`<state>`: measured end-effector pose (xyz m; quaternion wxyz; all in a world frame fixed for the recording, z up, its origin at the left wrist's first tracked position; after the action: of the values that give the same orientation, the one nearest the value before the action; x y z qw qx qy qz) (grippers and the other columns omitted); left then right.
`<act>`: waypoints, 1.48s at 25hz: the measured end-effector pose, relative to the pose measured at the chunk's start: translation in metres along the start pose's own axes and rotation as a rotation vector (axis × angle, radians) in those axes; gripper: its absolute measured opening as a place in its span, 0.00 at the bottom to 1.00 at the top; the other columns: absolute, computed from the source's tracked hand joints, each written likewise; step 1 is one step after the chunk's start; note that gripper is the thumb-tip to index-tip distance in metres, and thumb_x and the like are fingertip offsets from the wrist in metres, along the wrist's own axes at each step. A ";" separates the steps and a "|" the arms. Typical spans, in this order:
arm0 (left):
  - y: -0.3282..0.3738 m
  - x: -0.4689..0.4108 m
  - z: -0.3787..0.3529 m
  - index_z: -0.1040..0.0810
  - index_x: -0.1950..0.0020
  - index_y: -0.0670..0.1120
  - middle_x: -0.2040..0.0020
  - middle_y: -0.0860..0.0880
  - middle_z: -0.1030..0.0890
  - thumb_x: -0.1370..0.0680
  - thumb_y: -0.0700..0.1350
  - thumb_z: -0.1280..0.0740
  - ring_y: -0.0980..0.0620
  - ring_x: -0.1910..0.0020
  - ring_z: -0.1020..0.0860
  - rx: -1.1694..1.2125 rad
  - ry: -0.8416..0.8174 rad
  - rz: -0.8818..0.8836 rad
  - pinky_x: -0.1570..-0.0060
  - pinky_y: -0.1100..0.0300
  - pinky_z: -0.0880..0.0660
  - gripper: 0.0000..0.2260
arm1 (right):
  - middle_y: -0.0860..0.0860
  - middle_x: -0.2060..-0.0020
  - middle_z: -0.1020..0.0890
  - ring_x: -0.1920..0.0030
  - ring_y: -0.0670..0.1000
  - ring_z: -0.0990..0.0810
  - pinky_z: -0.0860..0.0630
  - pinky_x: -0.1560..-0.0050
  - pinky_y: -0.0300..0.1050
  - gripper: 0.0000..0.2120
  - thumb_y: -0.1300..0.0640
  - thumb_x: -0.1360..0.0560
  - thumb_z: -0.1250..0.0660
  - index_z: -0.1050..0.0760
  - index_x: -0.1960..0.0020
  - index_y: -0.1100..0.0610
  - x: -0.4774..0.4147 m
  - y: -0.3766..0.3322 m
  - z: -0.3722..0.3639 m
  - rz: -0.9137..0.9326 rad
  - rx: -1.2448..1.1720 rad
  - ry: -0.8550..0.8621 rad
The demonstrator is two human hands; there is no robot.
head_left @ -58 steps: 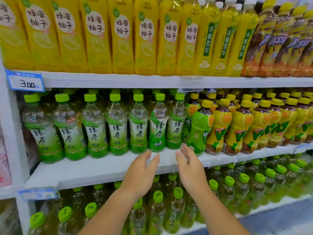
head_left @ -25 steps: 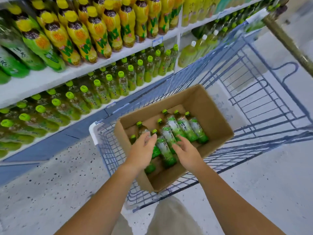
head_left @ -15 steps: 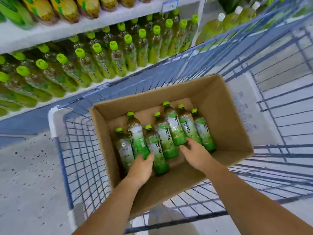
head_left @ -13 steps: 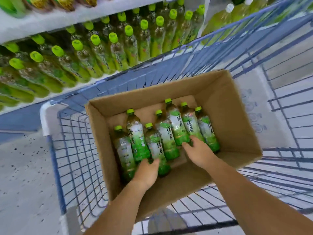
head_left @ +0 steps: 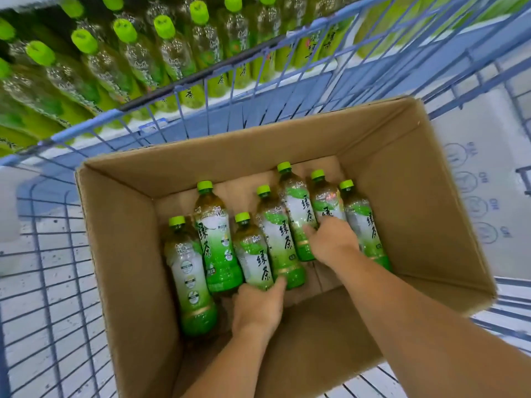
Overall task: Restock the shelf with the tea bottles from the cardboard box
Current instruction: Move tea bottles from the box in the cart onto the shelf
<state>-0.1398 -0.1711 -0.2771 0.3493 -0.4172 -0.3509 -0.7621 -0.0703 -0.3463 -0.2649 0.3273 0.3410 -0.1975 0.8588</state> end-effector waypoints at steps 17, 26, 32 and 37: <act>-0.009 0.009 0.043 0.17 0.48 0.48 0.55 0.49 0.13 0.28 0.53 0.25 0.48 0.55 0.14 0.225 -0.296 0.080 0.48 0.49 0.18 0.13 | 0.54 0.44 0.24 0.47 0.55 0.23 0.26 0.52 0.46 0.35 0.55 0.33 0.23 0.37 0.33 0.58 0.003 -0.004 -0.021 -0.073 -0.345 -0.188; -0.008 0.033 0.098 0.17 0.48 0.52 0.56 0.54 0.13 0.30 0.49 0.23 0.54 0.55 0.15 0.187 -0.186 -0.207 0.49 0.51 0.18 0.12 | 0.53 0.54 0.14 0.53 0.55 0.16 0.18 0.49 0.54 0.18 0.64 0.33 0.27 0.21 0.45 0.54 0.064 -0.016 -0.032 -0.005 -0.779 -0.276; 0.008 0.070 0.151 0.17 0.51 0.52 0.58 0.56 0.14 0.29 0.49 0.23 0.55 0.58 0.15 0.251 -0.087 -0.412 0.52 0.49 0.17 0.09 | 0.49 0.55 0.14 0.53 0.51 0.16 0.18 0.51 0.52 0.19 0.60 0.34 0.29 0.24 0.45 0.51 0.125 -0.049 0.007 0.154 -0.752 -0.180; 0.019 0.096 0.220 0.17 0.51 0.53 0.59 0.58 0.14 0.31 0.52 0.22 0.59 0.59 0.16 0.222 -0.047 -0.604 0.56 0.54 0.17 0.12 | 0.50 0.56 0.15 0.55 0.53 0.15 0.17 0.52 0.56 0.24 0.53 0.42 0.28 0.24 0.46 0.50 0.198 -0.103 0.032 0.231 -0.762 -0.040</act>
<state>-0.0772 -0.0224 -0.0983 0.1424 -0.2708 -0.5479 -0.7786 -0.0938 -0.2070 -0.0888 0.3278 0.1874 -0.5451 0.7485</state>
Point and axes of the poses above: each hand's wrist, its own x-axis away from the middle knuckle, its own z-axis out of the back of the hand, y = z × x, the point moved 2 cm from there along -x, towards the middle knuckle
